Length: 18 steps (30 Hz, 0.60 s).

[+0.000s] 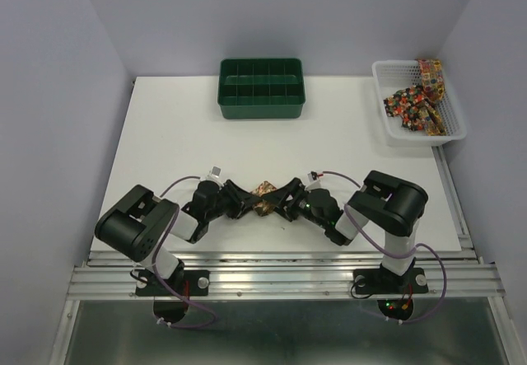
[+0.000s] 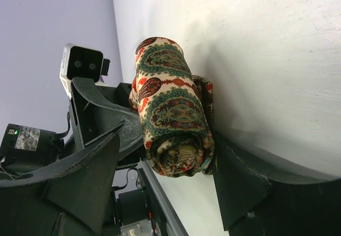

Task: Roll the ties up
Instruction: Roll the tie, then place the rolled tie into the container

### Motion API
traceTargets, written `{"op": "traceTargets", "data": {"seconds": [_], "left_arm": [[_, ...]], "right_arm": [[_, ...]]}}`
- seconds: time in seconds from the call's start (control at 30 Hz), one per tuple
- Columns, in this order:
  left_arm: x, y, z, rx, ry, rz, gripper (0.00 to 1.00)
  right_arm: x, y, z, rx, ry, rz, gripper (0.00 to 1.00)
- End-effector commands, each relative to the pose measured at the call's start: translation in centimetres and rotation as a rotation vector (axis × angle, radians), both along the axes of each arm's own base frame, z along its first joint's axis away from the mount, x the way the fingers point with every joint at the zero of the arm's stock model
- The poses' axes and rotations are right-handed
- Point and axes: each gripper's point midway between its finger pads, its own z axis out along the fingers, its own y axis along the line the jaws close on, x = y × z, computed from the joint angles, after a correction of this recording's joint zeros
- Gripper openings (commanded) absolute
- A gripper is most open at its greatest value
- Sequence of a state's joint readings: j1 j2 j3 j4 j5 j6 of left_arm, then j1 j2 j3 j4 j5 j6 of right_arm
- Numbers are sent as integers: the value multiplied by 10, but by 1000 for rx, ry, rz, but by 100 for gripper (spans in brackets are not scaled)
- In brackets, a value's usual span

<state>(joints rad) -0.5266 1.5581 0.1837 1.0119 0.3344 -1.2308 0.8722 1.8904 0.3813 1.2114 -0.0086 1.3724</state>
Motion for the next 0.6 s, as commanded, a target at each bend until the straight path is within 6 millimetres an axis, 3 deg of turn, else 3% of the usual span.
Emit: {"op": "traceTargets", "data": {"seconds": [0.0,0.17,0.3,0.43,0.5,0.53,0.57], "left_arm": [[-25,18,-36,158,97,-24,0],[-23,17,-32,200,74,-40,0],[-20,12,-28,211,54,-58,0],[-21,4,-25,202,58,-82,0],[-25,-3,-22,185,59,-110,0],[-26,-5,-21,181,59,-118,0],[-28,-6,-20,174,65,-120,0]], "right_arm": [[-35,-48,-90,-332,184,4,74],[-25,-62,-96,-424,173,-54,79],[-18,-62,-94,-444,158,-70,81],[-13,-52,-92,-395,160,-75,56],[-12,-45,-92,-339,162,-73,32],[-12,-43,-92,-326,159,-70,32],[-12,-39,-90,-288,157,-70,25]]}}
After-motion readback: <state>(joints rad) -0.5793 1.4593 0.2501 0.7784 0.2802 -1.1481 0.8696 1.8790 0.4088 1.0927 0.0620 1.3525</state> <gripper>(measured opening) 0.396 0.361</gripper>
